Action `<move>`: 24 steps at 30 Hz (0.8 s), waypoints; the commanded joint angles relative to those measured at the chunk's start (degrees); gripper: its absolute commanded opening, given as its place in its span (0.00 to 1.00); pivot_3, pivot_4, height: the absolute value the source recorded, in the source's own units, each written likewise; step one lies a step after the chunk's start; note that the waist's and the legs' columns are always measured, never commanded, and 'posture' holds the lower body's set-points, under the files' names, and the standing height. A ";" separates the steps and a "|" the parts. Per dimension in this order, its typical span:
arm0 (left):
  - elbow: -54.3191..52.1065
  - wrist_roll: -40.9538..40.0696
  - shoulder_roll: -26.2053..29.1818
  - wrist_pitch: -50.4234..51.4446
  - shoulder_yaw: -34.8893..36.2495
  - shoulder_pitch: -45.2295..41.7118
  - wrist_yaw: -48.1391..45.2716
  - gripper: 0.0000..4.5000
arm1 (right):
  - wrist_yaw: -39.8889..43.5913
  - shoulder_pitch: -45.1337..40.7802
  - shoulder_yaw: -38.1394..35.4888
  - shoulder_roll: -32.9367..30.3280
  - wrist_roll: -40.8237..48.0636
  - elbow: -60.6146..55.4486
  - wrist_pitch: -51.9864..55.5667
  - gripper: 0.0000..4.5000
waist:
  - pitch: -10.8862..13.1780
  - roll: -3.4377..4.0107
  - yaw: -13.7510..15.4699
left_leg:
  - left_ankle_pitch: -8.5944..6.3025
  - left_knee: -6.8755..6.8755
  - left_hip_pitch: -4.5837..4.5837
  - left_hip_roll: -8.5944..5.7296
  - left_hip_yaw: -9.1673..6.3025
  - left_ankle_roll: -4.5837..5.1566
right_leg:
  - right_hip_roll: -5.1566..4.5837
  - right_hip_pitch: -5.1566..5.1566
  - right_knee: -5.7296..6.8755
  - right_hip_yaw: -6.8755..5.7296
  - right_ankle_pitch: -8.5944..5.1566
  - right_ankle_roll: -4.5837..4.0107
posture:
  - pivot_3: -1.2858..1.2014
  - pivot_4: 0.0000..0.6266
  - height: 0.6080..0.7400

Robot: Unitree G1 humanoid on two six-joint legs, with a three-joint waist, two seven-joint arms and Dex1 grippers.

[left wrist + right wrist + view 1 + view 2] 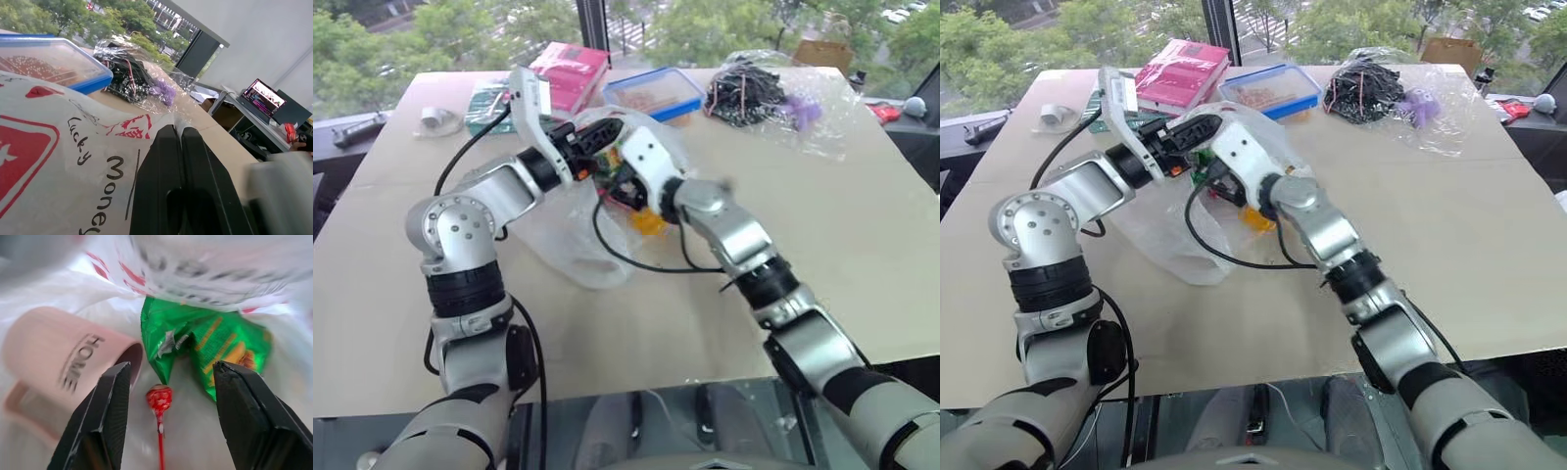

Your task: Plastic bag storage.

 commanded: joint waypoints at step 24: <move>-1.58 1.76 3.74 -1.21 -3.36 0.12 -3.23 0.00 | -7.84 6.73 -10.27 -5.37 -0.72 0.81 3.61 0.47 | -0.01 -0.02 0.11 | 0.06 0.13 0.13 -0.06 0.02 -0.07 | 0.06 0.04 0.10 0.09 0.00 -0.01 | 0.52 0.24 1.00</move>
